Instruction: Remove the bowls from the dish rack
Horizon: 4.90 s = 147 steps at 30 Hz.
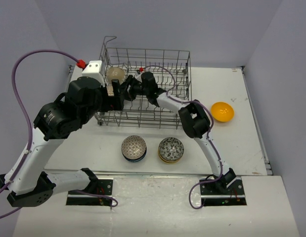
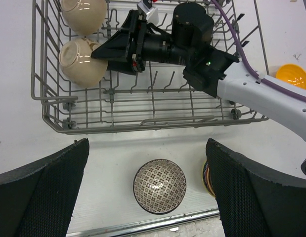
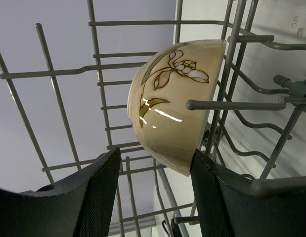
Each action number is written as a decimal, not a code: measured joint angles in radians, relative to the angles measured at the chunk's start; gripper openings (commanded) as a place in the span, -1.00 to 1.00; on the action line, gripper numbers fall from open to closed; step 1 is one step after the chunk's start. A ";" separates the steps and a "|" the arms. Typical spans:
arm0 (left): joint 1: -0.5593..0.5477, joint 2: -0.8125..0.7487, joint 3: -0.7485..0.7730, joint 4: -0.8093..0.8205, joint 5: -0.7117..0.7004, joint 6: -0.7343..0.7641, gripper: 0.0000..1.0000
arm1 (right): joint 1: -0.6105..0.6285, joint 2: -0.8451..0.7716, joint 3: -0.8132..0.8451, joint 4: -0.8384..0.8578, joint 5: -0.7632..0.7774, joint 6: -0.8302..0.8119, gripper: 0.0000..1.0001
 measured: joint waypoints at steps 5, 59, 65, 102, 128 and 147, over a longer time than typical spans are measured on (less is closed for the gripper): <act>0.000 0.001 -0.006 0.000 0.001 0.003 1.00 | -0.002 0.029 0.105 -0.090 -0.003 -0.044 0.18; 0.000 -0.061 -0.047 -0.129 -0.333 -0.157 1.00 | 0.058 0.183 0.361 -0.001 0.051 0.033 -0.10; 0.000 -0.066 -0.047 -0.129 -0.333 -0.156 1.00 | 0.061 0.213 0.370 0.025 0.060 0.060 -0.31; 0.000 -0.089 -0.005 -0.133 -0.338 -0.131 1.00 | 0.052 0.076 0.195 0.195 0.065 0.154 -1.00; 0.000 -0.087 -0.053 -0.059 -0.311 -0.112 1.00 | -0.294 -0.887 0.157 -0.953 0.316 -0.615 -1.00; 0.000 0.027 -0.087 0.092 -0.127 0.029 1.00 | -0.589 -0.539 0.037 -1.648 0.753 -0.992 -1.00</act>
